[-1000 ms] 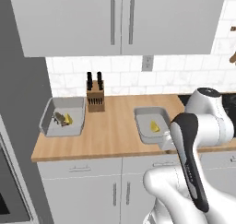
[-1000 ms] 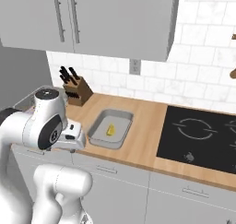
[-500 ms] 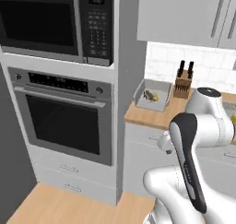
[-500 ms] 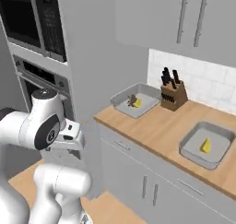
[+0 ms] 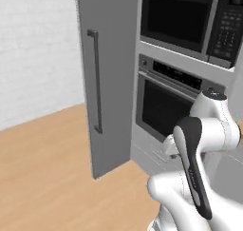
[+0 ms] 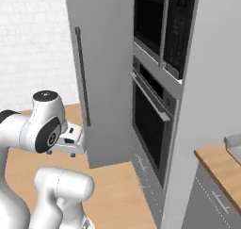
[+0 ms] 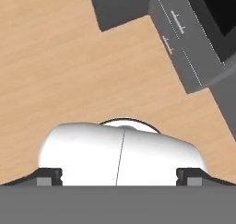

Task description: Place one lemon wedge and one fish in each tupperware on the nearby counter, to pack two identical lunches.

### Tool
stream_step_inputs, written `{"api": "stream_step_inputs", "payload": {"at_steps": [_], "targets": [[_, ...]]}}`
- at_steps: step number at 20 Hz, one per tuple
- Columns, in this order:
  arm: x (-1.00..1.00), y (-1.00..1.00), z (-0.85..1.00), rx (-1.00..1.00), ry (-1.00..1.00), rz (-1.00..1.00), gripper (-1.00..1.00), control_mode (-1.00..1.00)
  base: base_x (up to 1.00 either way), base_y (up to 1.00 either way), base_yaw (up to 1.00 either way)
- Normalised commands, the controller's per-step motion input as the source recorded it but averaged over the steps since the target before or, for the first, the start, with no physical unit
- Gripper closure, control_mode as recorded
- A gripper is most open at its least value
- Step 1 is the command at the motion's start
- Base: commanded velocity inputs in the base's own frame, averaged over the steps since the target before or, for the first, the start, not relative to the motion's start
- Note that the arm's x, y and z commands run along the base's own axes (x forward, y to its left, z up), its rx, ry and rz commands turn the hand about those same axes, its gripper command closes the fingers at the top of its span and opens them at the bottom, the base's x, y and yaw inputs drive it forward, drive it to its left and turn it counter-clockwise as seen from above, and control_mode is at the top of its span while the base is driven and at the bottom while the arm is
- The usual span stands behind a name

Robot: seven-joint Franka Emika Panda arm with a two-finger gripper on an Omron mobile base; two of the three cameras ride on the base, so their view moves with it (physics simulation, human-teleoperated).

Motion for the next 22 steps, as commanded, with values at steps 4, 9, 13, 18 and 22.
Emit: {"api": "stream_step_inputs", "payload": {"at_steps": [4,9,13,18,22], "targets": [[0.00,0.00,0.00,0.00,0.00,0.00,-1.00,1.00,0.20,0.61,0.87],[0.00,0.00,0.00,0.00,0.00,0.00,-1.00,1.00,0.39,0.55,0.81],[0.00,0.00,0.00,0.00,0.00,0.00,-1.00,1.00,0.96,0.12,0.39],[0.00,0.00,0.00,0.00,0.00,0.00,-1.00,1.00,1.00,0.01,0.05],[0.00,0.00,0.00,0.00,0.00,0.00,-1.00,1.00,1.00,0.46,-0.01]]}}
